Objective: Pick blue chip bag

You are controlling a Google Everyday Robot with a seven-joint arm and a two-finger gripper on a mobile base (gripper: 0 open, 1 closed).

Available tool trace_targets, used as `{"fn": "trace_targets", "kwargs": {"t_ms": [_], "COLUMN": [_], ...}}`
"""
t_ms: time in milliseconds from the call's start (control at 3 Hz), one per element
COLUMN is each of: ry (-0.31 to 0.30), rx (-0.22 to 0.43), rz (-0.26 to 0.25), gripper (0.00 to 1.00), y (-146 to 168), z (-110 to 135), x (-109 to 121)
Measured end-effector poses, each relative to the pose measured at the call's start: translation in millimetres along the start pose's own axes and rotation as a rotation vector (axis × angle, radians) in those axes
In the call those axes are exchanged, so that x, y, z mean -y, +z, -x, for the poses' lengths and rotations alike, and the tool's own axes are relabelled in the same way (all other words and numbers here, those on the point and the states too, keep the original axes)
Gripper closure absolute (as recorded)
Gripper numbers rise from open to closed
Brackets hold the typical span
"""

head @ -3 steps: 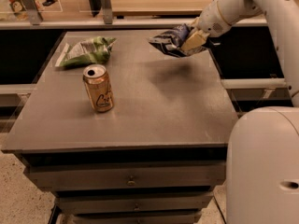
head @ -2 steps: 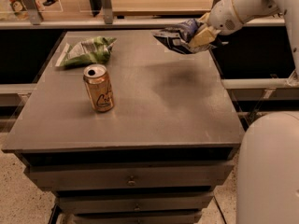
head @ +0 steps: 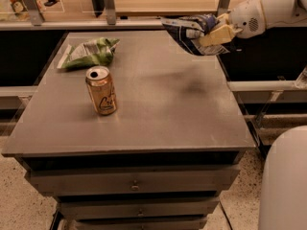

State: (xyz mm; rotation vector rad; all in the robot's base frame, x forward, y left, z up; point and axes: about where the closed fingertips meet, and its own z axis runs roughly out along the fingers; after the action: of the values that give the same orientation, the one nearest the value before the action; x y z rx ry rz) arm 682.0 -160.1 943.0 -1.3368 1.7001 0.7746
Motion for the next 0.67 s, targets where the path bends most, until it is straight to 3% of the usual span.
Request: {"fn": "trace_targets", "kwargs": {"t_ms": [333,667], "ry": [0.103,0.204], "rx": [0.065,0.135], "rz": [0.036,0.034], "gripper": [1.0,1.0], "y": [-5.3,-12.2], "z": [8.8,14.1], "x": [-17.0,-34.7]}}
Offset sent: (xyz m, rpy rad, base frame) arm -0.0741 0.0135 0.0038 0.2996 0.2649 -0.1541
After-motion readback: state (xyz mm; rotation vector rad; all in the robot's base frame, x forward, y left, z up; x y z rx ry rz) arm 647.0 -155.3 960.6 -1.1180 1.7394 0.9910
